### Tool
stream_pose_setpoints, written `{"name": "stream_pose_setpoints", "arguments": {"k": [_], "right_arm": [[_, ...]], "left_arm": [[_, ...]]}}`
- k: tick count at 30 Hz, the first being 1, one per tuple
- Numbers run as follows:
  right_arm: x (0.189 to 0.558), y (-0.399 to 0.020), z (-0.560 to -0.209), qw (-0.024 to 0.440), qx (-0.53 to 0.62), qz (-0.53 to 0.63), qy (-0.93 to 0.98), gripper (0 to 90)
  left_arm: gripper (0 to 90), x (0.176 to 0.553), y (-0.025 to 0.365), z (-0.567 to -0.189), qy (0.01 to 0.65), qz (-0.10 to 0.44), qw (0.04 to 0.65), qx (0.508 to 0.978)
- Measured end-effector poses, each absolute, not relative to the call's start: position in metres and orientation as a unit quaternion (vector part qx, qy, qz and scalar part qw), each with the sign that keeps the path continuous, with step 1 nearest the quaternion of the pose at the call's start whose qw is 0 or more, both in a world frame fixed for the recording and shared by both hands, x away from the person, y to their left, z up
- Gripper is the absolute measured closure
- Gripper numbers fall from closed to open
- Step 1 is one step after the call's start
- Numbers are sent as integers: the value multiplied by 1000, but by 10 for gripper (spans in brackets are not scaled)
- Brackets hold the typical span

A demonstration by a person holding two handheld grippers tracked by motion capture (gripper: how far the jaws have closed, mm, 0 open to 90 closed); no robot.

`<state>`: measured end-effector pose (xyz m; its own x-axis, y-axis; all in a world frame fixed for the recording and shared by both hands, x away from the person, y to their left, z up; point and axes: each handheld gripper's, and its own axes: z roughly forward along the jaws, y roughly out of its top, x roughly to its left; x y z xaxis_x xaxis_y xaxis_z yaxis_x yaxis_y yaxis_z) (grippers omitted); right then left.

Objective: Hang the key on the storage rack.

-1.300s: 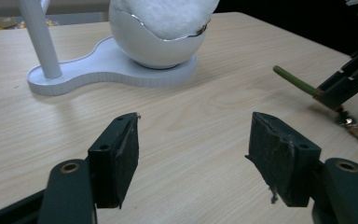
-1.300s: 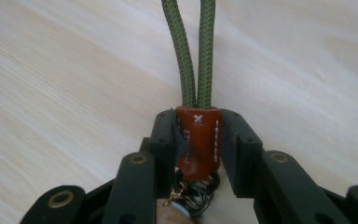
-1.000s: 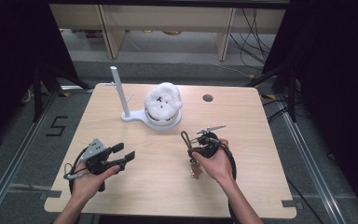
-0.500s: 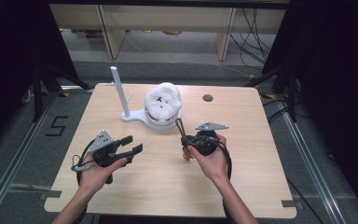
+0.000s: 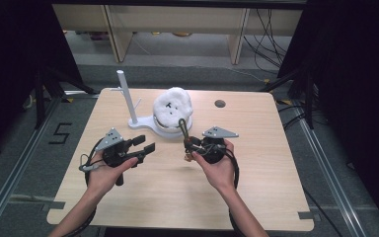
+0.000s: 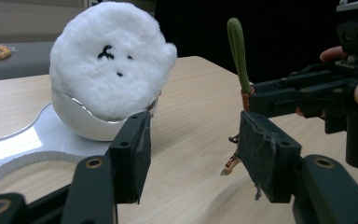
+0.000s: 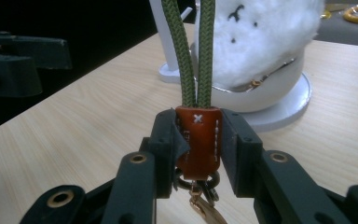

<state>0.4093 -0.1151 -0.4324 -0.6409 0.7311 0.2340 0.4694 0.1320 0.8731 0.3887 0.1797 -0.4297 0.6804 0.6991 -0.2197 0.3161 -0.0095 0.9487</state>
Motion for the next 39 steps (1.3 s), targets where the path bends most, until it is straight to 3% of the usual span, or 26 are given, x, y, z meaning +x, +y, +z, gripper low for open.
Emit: {"name": "stream_pose_setpoints", "arguments": {"k": [8,31,39], "right_arm": [[409,-104,-432,150,359,539,747,687],[404,-83,-429,152,340,559,740,687],[404,-77,-428,146,335,565,739,687]], "left_arm": [[465,394,177,-422,369,147,609,687],[525,405,161,-410,365,110,629,677],[593,408,156,-407,365,104,636,672]]}}
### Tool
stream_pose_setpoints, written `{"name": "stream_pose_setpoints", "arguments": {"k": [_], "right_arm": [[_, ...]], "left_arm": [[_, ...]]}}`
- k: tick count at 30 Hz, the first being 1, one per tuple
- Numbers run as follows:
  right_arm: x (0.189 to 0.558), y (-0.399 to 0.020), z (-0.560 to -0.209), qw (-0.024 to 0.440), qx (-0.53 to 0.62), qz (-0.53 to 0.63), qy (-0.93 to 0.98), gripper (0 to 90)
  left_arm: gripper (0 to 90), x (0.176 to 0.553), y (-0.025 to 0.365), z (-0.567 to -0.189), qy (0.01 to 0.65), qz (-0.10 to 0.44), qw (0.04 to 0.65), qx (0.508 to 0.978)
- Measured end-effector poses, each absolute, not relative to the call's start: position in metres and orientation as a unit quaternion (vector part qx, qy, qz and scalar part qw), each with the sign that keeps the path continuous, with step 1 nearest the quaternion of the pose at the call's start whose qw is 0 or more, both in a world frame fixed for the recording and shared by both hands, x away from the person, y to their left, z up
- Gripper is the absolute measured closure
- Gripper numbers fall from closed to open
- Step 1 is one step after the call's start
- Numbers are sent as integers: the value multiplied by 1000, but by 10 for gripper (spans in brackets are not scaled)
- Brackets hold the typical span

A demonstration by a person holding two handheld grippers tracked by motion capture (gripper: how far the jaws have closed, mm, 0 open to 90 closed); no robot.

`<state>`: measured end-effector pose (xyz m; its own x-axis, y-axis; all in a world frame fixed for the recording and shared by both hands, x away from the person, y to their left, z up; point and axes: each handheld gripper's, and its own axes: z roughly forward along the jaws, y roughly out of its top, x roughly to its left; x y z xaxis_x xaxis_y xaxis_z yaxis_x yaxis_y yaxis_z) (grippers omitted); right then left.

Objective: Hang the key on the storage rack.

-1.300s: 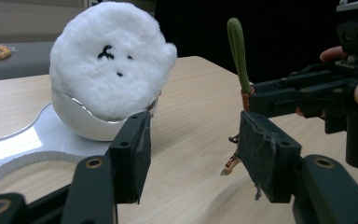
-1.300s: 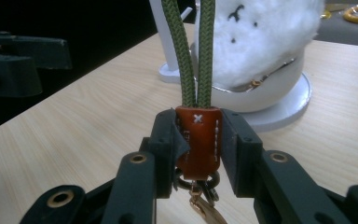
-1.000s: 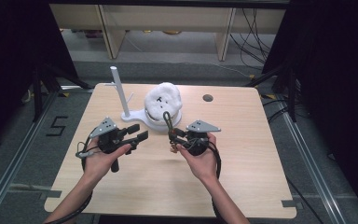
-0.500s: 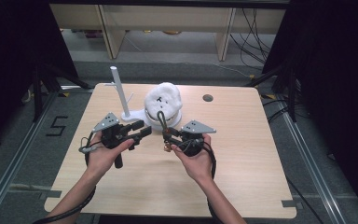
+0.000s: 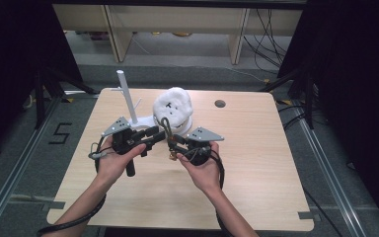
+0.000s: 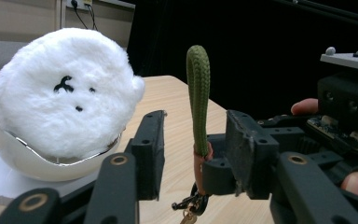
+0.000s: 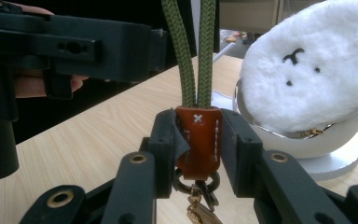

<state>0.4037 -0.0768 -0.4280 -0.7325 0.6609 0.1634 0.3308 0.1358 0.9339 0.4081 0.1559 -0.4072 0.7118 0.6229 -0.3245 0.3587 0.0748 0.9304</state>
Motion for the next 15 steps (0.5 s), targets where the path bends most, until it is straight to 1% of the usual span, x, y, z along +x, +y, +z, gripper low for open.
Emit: {"name": "stream_pose_setpoints", "arguments": {"k": [10,11,13,15], "right_arm": [[404,-73,-429,147,324,567,742,687],[402,-72,-429,141,335,567,739,687],[402,-72,-429,152,327,566,742,687],[402,-71,-429,145,331,568,740,687]], "left_arm": [[728,411,153,-408,371,96,640,666],[740,412,153,-408,371,95,639,667],[765,412,152,-408,370,96,637,669],[794,411,151,-408,369,97,638,669]]}}
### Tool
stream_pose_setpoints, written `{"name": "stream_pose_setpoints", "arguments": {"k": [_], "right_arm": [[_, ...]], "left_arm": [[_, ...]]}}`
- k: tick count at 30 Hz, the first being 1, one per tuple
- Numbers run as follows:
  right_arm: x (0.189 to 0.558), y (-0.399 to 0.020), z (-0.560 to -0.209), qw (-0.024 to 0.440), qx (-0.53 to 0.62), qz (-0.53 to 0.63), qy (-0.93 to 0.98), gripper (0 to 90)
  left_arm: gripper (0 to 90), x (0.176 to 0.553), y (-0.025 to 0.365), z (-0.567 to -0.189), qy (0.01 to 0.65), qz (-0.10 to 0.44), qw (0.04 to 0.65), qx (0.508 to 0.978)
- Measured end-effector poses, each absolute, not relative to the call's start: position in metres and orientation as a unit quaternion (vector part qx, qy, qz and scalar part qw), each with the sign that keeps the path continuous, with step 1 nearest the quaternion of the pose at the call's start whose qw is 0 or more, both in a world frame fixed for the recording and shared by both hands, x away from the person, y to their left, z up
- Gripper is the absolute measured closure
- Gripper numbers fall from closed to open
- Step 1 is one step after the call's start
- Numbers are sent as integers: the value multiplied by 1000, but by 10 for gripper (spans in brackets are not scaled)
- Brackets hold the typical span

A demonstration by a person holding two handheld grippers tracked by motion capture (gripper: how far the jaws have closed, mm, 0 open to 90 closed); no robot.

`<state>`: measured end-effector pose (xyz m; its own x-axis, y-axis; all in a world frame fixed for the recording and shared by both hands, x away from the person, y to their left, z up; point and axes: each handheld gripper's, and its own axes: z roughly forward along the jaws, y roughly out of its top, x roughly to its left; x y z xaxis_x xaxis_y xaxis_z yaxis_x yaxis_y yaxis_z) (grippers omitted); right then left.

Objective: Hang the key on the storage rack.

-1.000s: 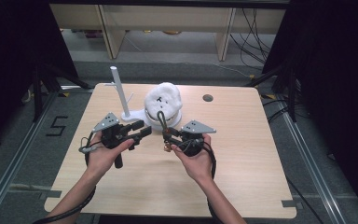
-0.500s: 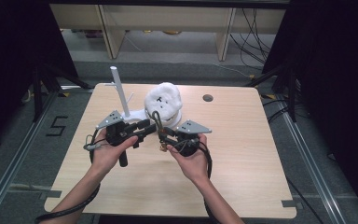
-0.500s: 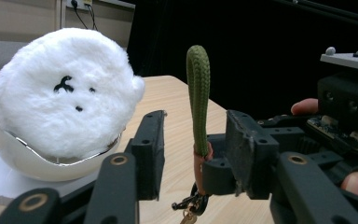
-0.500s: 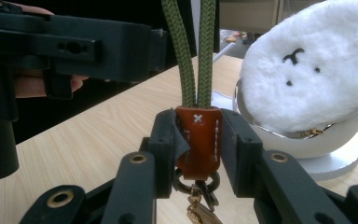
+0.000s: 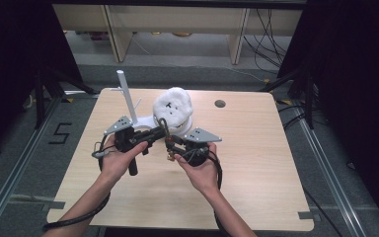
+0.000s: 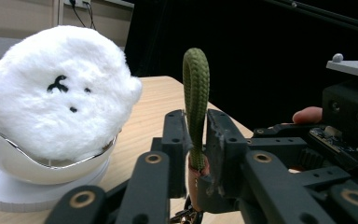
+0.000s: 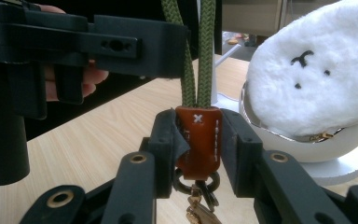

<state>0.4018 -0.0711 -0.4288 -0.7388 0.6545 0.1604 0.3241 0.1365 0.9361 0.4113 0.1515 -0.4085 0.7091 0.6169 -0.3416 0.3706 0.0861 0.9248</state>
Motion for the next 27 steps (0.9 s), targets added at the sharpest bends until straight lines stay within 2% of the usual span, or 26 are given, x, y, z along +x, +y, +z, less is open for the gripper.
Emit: {"name": "stream_pose_setpoints", "arguments": {"k": [3,14,21,27], "right_arm": [[402,-70,-429,147,329,568,740,687],[401,-68,-426,155,325,570,739,669],[402,-67,-427,161,320,572,738,559],[400,-72,-428,163,323,568,739,545]], "left_arm": [[825,411,151,-408,368,98,639,668],[835,408,151,-403,354,120,635,676],[836,408,154,-401,354,146,625,680],[836,409,163,-400,363,167,617,678]]}}
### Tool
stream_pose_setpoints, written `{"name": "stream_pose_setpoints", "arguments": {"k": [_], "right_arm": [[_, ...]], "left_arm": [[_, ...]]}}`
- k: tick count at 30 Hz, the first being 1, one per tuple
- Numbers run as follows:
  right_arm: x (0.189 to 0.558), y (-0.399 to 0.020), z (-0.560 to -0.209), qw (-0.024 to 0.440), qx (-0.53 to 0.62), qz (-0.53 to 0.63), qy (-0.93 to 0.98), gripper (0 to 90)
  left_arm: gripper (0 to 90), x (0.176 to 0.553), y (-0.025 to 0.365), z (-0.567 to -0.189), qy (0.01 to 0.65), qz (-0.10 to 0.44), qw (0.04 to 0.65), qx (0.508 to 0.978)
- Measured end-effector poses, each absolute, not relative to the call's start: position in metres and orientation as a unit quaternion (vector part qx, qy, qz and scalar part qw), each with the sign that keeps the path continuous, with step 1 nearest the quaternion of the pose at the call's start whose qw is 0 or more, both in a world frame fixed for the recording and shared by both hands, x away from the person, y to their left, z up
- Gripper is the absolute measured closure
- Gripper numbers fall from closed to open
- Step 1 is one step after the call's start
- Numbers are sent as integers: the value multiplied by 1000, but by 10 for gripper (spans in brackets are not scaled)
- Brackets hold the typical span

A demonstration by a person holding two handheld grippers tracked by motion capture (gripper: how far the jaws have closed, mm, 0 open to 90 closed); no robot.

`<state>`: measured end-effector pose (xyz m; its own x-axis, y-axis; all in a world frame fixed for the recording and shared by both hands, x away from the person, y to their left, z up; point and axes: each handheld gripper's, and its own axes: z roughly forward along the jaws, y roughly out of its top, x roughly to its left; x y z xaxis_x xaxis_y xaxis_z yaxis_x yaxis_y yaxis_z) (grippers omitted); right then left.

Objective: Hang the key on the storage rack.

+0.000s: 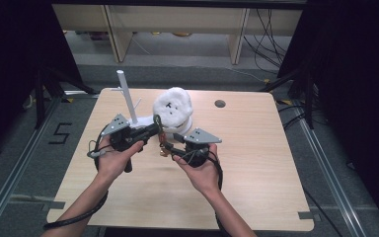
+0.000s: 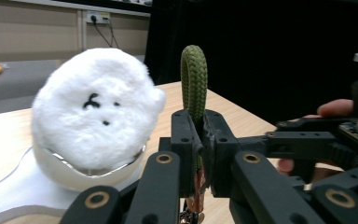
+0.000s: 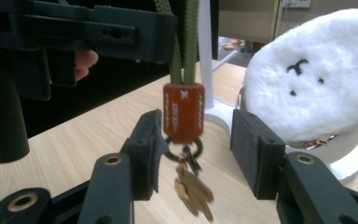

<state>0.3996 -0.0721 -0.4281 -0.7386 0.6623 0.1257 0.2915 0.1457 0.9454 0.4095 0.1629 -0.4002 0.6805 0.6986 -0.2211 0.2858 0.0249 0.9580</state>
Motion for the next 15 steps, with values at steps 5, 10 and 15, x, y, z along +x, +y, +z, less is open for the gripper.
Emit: {"name": "stream_pose_setpoints", "arguments": {"k": [5,10,15], "right_arm": [[396,-81,-430,166,335,565,735,543],[396,-94,-433,179,335,559,736,545],[394,-107,-437,194,340,554,735,584]], "left_arm": [[836,411,173,-400,372,185,608,676],[836,411,183,-399,380,206,600,673],[836,412,195,-399,389,223,593,669]]}}
